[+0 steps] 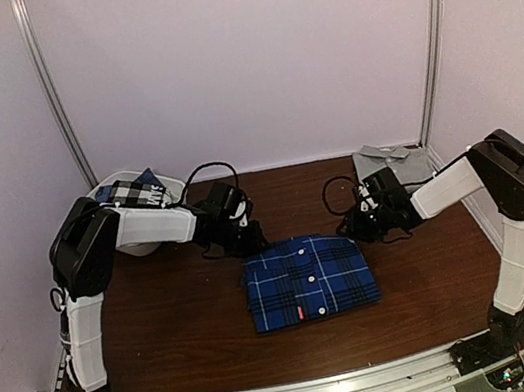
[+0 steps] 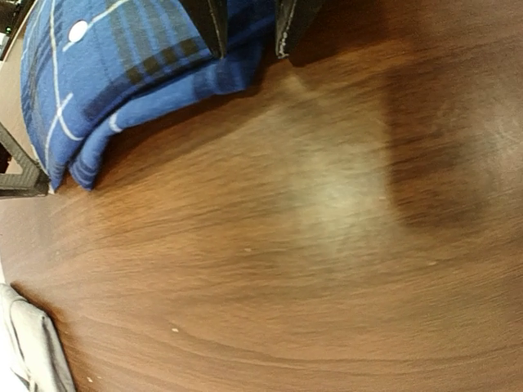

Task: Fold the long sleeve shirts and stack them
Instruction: Smooth out the square-folded shirt at the center of the board.

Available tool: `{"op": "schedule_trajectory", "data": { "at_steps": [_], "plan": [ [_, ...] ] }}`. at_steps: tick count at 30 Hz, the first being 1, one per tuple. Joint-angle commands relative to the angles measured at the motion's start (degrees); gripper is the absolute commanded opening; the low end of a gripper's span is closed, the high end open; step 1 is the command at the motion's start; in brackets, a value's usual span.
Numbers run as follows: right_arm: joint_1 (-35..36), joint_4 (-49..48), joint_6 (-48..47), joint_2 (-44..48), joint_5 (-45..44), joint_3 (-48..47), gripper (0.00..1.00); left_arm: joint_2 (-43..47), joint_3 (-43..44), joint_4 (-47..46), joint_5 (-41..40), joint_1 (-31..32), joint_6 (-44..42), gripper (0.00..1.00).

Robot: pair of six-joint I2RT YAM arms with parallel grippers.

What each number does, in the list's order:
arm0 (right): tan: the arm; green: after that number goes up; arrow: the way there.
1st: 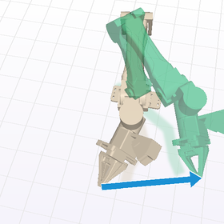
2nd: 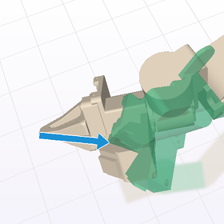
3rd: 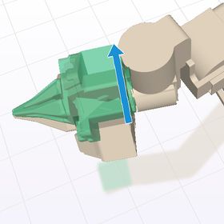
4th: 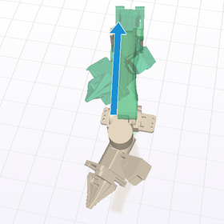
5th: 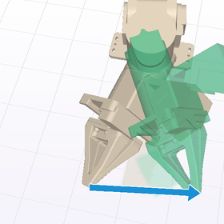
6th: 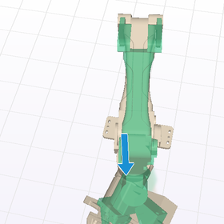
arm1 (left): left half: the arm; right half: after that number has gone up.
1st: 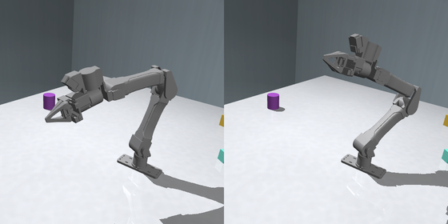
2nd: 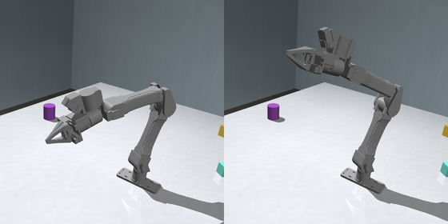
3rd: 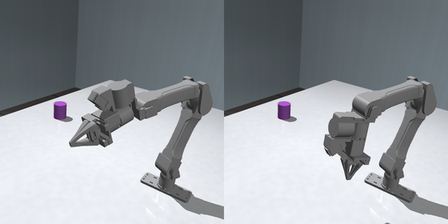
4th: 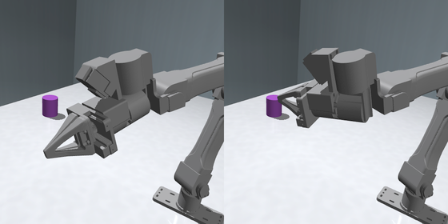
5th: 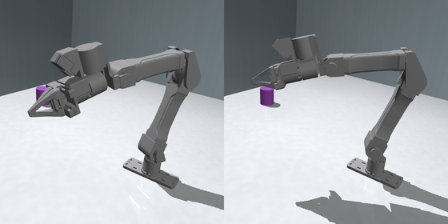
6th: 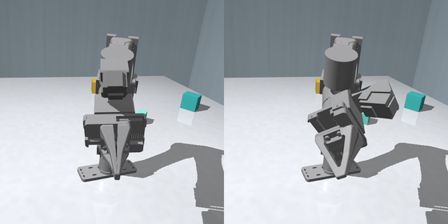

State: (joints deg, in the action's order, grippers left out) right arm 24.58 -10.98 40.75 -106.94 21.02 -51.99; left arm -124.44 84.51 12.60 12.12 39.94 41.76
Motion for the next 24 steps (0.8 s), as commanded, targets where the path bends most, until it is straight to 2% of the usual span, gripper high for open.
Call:
{"op": "schedule_trajectory", "data": {
  "at_steps": [1,10,15,24],
  "plan": [
    [-0.7,1.9,-0.5,2.0,-0.7,1.4,0.34,1.9,-1.6,1.2,-1.5,-2.0,-1.9,0.23],
    [-0.8,7.5,-5.0,7.6,-3.7,1.6,0.38,5.5,-0.9,4.2,-4.2,-3.9,-5.1,0.27],
    [-0.7,11.1,-8.0,11.3,-5.3,3.3,0.45,10.3,-2.1,4.9,-4.1,-3.9,-6.0,0.30],
    [1.8,18.3,-11.4,19.5,-8.3,6.8,0.57,23.0,-11.9,8.7,-1.7,-1.9,-6.7,0.37]
  ]
}}
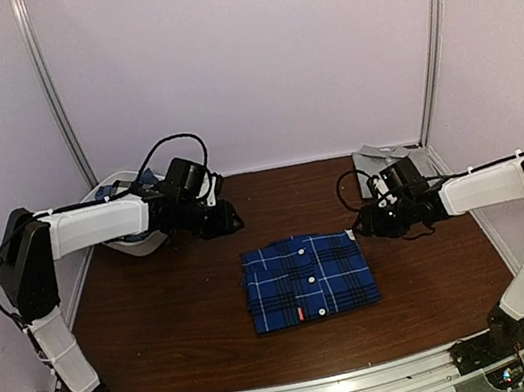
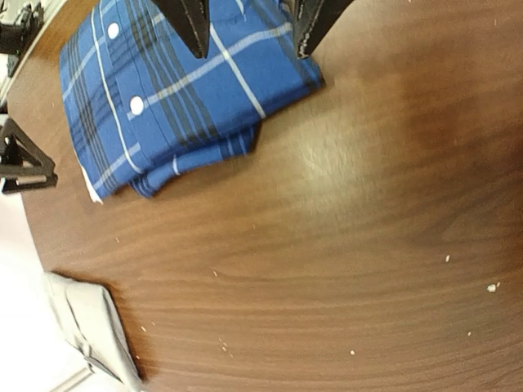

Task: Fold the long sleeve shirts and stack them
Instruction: Smooth out the square-folded shirt at the center of the board, then pick up the square-folded shirt from the center of the board.

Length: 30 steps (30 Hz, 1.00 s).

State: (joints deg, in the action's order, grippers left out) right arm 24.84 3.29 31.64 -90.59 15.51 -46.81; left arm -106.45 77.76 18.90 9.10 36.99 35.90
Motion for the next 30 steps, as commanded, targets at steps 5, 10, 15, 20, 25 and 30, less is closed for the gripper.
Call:
{"op": "schedule_trajectory", "data": {
  "at_steps": [5,10,15,20,25,30],
  "plan": [
    [4.2,6.3,-2.7,5.3,-3.5,3.5,0.63,11.0,-13.7,1.7,3.2,2.0,1.2,0.39],
    [6.4,6.9,-2.3,6.4,-3.9,5.6,0.68,14.2,-23.1,-3.9,9.3,2.6,4.8,0.43],
    [7.2,6.6,-1.6,6.7,-3.8,7.1,0.68,13.1,-28.4,-10.3,13.2,4.5,6.9,0.48],
    [7.8,6.3,-1.4,6.3,-3.7,7.3,0.68,10.5,-29.9,-15.1,13.8,5.9,9.6,0.49],
    [8.4,6.0,-1.3,5.4,-3.7,7.4,0.68,9.0,-30.6,-18.4,14.0,6.3,11.7,0.49],
    [8.6,5.4,-1.1,4.9,-3.6,7.6,0.68,7.8,-31.1,-20.1,14.4,6.5,11.8,0.49]
  ]
}}
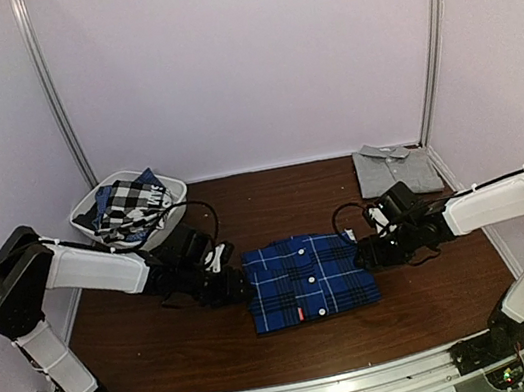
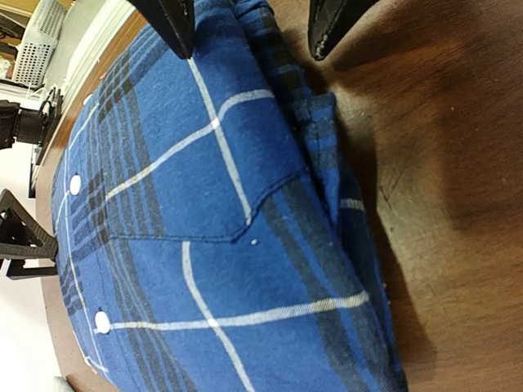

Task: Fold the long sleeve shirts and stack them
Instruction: Pick up the square-folded shirt from the center of the board.

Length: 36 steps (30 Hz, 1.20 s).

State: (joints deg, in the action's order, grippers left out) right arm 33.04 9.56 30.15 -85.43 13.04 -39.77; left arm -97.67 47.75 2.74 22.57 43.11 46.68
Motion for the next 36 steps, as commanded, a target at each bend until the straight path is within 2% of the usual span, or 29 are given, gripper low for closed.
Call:
{"op": "schedule_trajectory", "data": {
  "at_steps": [1,6,15,20,24,26,33,36],
  "plan": [
    [0.4,-1.0,0.4,-0.3,-1.2,0.7,0.68,-1.2,-0.9,-3.3,0.6,0.4,0.8,0.49],
    [0.4,-1.5,0.6,-0.7,-1.0,0.8,0.68,-2.5,0.0,0.1,-1.2,0.6,0.6,0.46],
    [0.6,-2.6,1.3,-0.9,-0.8,1.1,0.67,-6.1,1.6,0.3,-1.9,2.9,2.1,0.38],
    [0.8,-3.2,1.7,-0.7,-0.6,1.6,0.67,-6.3,1.1,0.1,-2.9,3.0,3.5,0.25],
    [0.9,-3.4,2.0,-0.5,-0.6,1.6,0.67,-4.9,1.2,0.8,-4.1,2.9,3.5,0.06],
    [1.1,-3.7,2.3,-0.4,-0.5,1.5,0.67,-3.8,1.6,2.2,-5.2,2.8,3.1,0.00],
    [3.5,-4.9,4.9,-2.2,0.7,-0.1,0.66,2.5,-0.3,8.1,-6.6,-0.8,-2.2,0.00],
    [6.2,-5.2,6.0,-3.4,0.6,-1.8,0.66,5.7,-1.6,10.9,-4.2,-3.8,-6.8,0.00]
  ]
}}
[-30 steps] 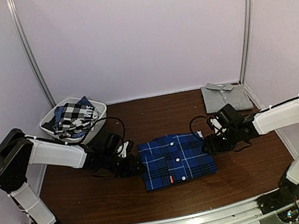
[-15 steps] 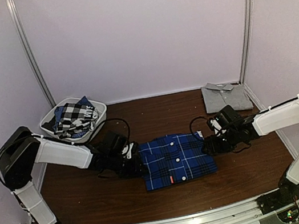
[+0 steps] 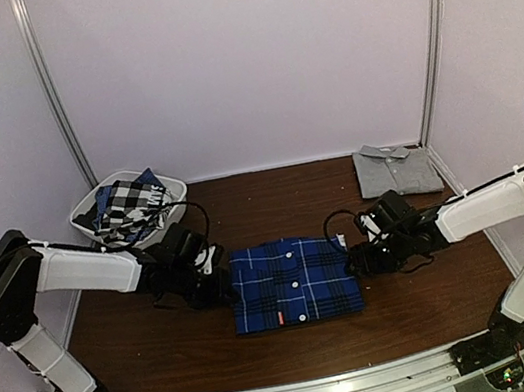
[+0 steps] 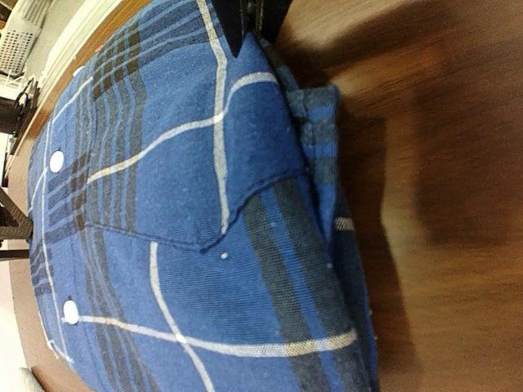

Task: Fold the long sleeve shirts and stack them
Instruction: Pick up the square-folded shirt from the center of the board, then turn over the square-folded shirt at the center of the board.

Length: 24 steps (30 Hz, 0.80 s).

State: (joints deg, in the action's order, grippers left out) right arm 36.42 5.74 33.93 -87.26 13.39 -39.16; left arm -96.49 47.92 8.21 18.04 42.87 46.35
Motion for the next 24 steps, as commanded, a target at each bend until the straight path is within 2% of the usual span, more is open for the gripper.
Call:
{"op": "schedule_trajectory", "data": {
  "at_steps": [1,6,12,22,24],
  "plan": [
    [3.7,-1.2,2.5,-2.2,0.1,-3.2,0.66,5.8,-2.2,6.4,1.0,-4.6,-7.8,0.00],
    [6.6,-1.3,3.3,-4.8,-0.8,-6.5,0.67,9.8,-1.4,13.7,3.5,-9.4,-13.7,0.00],
    [7.1,-0.7,3.2,-7.7,-2.2,-9.9,0.64,11.3,0.9,18.6,3.7,-12.1,-17.6,0.00],
    [9.3,3.8,1.7,-9.8,-6.4,-15.1,0.29,11.9,4.5,22.4,3.0,-14.0,-19.9,0.00],
    [10.1,4.6,1.6,-9.7,-7.3,-15.9,0.25,12.0,5.1,23.1,2.8,-14.2,-20.2,0.00]
  ]
}}
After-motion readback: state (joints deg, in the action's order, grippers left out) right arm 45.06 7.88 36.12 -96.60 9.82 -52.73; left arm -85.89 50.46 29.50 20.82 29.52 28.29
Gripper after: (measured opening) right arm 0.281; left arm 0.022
